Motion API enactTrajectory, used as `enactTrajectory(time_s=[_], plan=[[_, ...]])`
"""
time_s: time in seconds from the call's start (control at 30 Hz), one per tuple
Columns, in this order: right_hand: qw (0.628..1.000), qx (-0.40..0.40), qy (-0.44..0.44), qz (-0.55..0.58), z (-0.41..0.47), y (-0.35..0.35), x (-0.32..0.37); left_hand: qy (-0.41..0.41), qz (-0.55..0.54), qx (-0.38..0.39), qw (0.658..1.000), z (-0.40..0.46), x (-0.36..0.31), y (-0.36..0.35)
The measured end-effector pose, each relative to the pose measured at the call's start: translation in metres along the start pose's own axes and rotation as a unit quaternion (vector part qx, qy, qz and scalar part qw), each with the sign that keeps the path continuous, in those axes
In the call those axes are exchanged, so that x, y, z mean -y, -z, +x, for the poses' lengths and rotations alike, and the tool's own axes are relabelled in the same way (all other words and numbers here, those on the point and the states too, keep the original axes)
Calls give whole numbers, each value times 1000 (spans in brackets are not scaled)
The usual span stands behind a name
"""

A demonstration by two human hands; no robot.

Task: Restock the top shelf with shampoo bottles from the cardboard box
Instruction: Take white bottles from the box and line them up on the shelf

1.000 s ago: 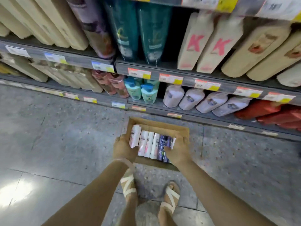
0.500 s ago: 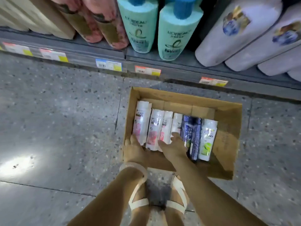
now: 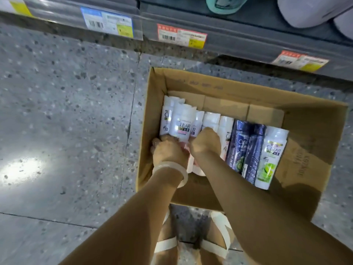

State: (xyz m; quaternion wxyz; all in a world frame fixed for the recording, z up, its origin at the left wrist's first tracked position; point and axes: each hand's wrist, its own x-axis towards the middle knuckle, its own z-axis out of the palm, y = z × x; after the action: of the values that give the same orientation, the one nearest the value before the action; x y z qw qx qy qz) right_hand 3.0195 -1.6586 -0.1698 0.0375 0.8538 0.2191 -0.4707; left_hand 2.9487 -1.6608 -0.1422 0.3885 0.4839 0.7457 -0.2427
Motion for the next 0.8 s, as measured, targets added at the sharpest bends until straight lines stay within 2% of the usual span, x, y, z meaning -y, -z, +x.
enactTrajectory(time_s=[0.1, 0.27, 0.37, 0.5, 0.6, 0.7, 0.8], plan=[[997, -26, 27, -74, -2, -1, 0, -3, -43, 1, 999, -2, 4, 4], [989, 13, 49, -142, -7, 4, 5, 38, -188, -16, 981, -13, 24, 4], [985, -11, 55, -161, -14, -7, 6, -4, -253, -43, 967, -24, 33, 6], [990, -60, 58, -110, -16, -22, 1, -71, -282, -49, 956, -28, 43, 12], [993, -78, 59, -65, -14, -25, -4, -83, -299, -64, 948, -24, 44, 11], [996, -61, 63, -5, -14, -19, -5, -80, -327, -75, 939, -24, 41, 10], [994, -9, 77, 72, -14, -8, -10, -100, -344, -85, 930, -23, 38, 13]])
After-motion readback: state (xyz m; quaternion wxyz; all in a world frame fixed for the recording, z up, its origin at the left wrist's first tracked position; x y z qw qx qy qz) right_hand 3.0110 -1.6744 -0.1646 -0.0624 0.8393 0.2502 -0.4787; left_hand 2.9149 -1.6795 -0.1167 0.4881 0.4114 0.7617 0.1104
